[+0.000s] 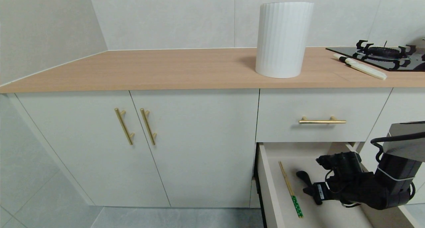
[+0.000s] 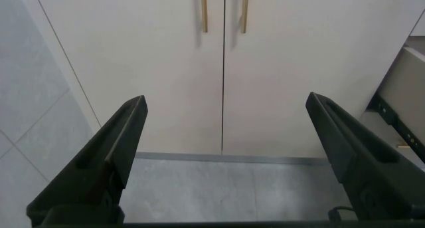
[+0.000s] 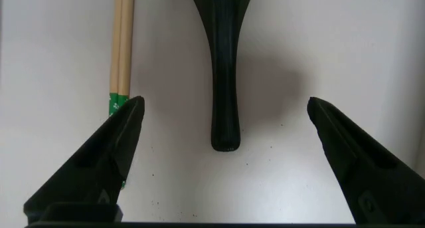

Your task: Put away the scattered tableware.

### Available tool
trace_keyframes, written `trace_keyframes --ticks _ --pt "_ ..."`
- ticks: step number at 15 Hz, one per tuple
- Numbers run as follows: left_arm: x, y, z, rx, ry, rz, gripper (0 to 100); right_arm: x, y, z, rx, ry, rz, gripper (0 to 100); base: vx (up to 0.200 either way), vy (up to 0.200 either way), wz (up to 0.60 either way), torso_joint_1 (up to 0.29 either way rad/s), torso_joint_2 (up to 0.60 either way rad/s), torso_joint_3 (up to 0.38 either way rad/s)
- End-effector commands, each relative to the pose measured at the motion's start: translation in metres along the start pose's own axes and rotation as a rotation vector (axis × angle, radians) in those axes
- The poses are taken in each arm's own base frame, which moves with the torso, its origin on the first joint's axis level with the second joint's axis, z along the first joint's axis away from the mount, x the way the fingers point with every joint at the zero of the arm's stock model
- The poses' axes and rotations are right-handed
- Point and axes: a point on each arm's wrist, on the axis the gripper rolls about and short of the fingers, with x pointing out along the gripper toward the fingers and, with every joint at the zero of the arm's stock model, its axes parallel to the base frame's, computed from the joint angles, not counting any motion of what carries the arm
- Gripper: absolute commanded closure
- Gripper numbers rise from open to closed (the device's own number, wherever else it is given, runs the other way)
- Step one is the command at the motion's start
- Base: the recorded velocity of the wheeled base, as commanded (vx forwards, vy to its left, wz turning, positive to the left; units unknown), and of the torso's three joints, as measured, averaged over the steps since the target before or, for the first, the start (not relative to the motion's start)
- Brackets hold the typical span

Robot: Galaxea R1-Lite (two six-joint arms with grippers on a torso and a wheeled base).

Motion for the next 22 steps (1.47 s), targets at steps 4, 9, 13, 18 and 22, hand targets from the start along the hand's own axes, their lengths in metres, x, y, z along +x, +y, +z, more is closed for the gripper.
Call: trace_keyframes --ticks 4,9,13,18,22 --pt "0.0 0.0 0.0 0.0 0.0 0.0 0 -0.019 0.001 0.008 -0.003 -0.045 0.003 0 0.0 0.0 0.0 0.0 0.0 0.0" --pt "0.0 0.0 0.0 0.0 0.0 0.0 0 -0.073 0.002 0.019 -0.003 -0.149 0.008 0 0.0 0.0 0.0 0.0 0.0 0.0" --pt "0.0 0.0 0.0 0.0 0.0 -0.001 0 -0.134 0.015 0.022 -0.037 -0.16 0.046 0 0.0 0.0 0.0 0.0 0.0 0.0" --pt "0.0 0.0 0.0 -0.008 0.0 0.0 0 -0.19 0.016 0.019 -0.047 -0.147 0.071 0 -0.04 0.0 0.0 0.0 0.0 0.0" --pt "0.0 0.0 0.0 -0.008 0.0 0.0 0 -0.202 0.021 0.017 -0.073 -0.125 0.105 0 -0.2 0.0 0.0 0.0 0.0 0.001"
